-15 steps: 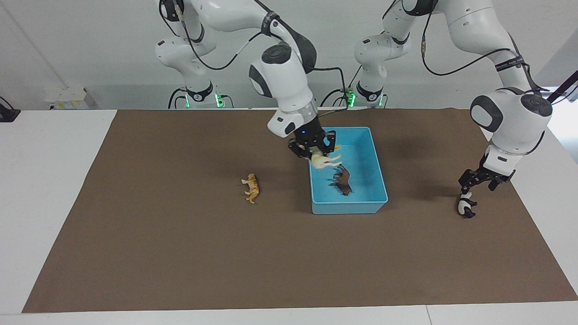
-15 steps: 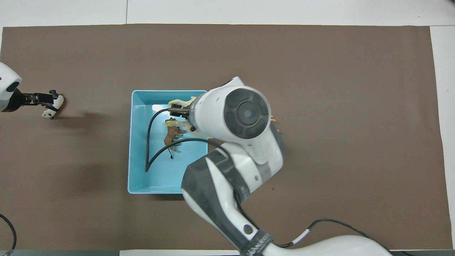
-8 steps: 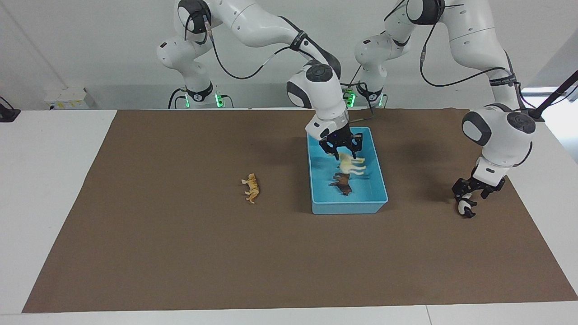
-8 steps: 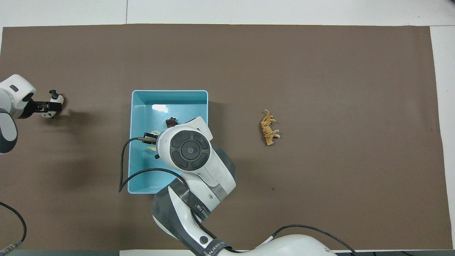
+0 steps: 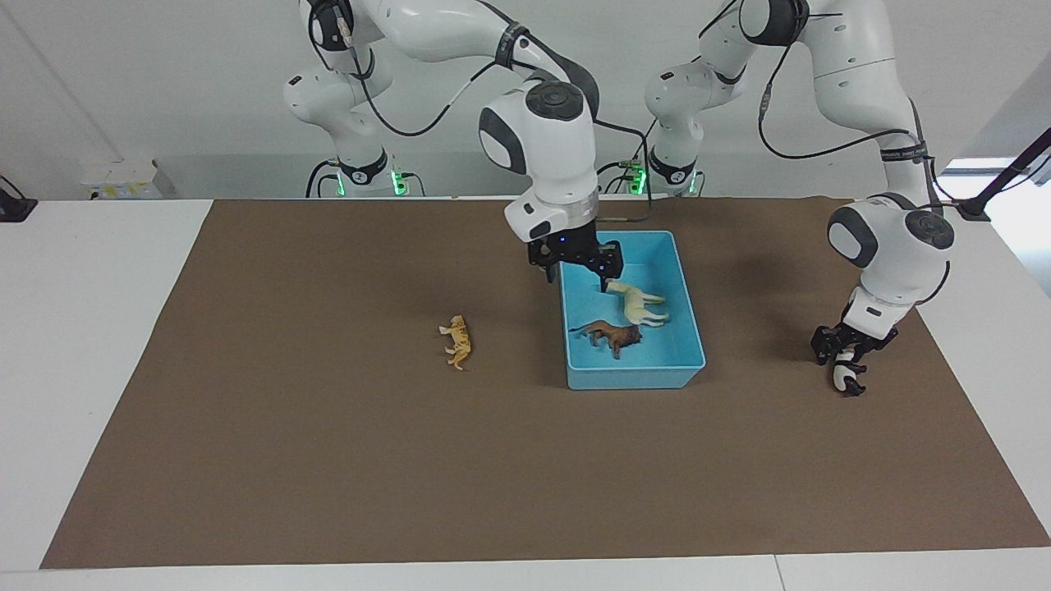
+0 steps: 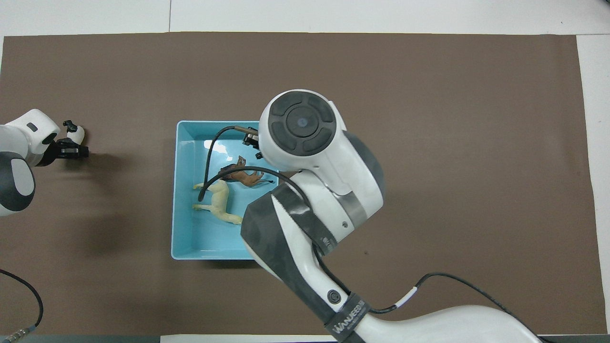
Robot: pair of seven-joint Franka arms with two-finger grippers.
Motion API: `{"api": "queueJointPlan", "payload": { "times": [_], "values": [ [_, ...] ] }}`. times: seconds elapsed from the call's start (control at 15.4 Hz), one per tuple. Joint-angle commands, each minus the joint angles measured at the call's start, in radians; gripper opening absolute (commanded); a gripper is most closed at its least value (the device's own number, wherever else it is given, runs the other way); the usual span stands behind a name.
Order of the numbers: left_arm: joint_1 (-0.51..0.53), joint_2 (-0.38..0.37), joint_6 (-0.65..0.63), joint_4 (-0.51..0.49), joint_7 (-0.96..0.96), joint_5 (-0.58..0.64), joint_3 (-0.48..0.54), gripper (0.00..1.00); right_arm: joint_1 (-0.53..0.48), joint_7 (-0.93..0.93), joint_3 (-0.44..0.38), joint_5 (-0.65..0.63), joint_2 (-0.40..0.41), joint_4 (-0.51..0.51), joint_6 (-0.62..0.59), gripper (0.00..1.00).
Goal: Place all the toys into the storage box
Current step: 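Place the cream horse in the box while the left gripper grasps the panda, then drop the panda in the box while the right gripper grasps the dinosaur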
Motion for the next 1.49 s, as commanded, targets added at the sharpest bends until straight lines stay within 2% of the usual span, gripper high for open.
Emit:
{"api": "queueJointPlan", "payload": {
  "times": [0.0, 0.13, 0.19, 0.26, 0.39, 0.58, 0.78, 0.91, 0.97, 1.04, 1.1, 1.3, 1.43],
  "values": [
    [-0.009, -0.010, -0.012, 0.011, -0.020, 0.016, 0.005, 0.29, -0.059, -0.188, 0.003, -0.043, -0.031, -0.089, -0.010, 1.00],
    [-0.041, -0.004, -0.128, 0.095, -0.087, 0.016, 0.005, 0.29, -0.120, -0.306, 0.003, -0.043, -0.072, -0.216, 0.071, 1.00],
    [-0.073, -0.007, -0.205, 0.138, -0.139, 0.016, 0.005, 0.29, -0.139, -0.366, 0.003, -0.044, -0.106, -0.312, 0.139, 1.00],
    [-0.110, -0.019, -0.282, 0.172, -0.207, 0.016, 0.005, 0.29, -0.149, -0.412, 0.003, -0.044, -0.135, -0.416, 0.219, 1.00],
    [-0.169, -0.079, -0.434, 0.220, -0.343, 0.013, -0.003, 0.29, -0.188, -0.490, 0.002, -0.051, -0.166, -0.561, 0.341, 1.00],
    [-0.348, -0.159, -0.606, 0.237, -0.642, 0.001, -0.007, 0.29, -0.203, -0.529, 0.003, -0.051, -0.160, -0.618, 0.379, 1.00],
    [-0.516, -0.188, -0.664, 0.232, -0.898, -0.013, -0.010, 0.29, -0.189, -0.532, 0.003, -0.067, -0.145, -0.663, 0.440, 1.00],
    [-0.603, -0.197, -0.654, 0.211, -1.021, -0.034, -0.010, 0.31, -0.191, -0.535, 0.003, -0.078, -0.134, -0.687, 0.496, 1.00],
    [-0.640, -0.212, -0.640, 0.181, -1.057, -0.034, -0.010, 0.38, -0.191, -0.538, 0.003, -0.078, -0.132, -0.686, 0.498, 1.00],
    [-0.651, -0.216, -0.623, 0.173, -1.068, -0.034, -0.009, 0.61, -0.191, -0.540, 0.003, -0.080, -0.131, -0.684, 0.502, 1.00],
    [-0.650, -0.216, -0.634, 0.180, -1.060, -0.034, -0.009, 1.00, -0.191, -0.540, 0.003, -0.080, -0.125, -0.684, 0.507, 1.00],
    [-0.630, -0.257, -0.661, 0.185, -1.049, -0.034, 0.002, 1.00, -0.188, -0.541, 0.003, -0.083, -0.098, -0.681, 0.540, 1.00],
    [-0.555, -0.301, -0.721, 0.220, -0.946, -0.033, 0.014, 1.00, -0.188, -0.540, 0.003, -0.084, -0.095, -0.681, 0.551, 0.80]
  ]
}}
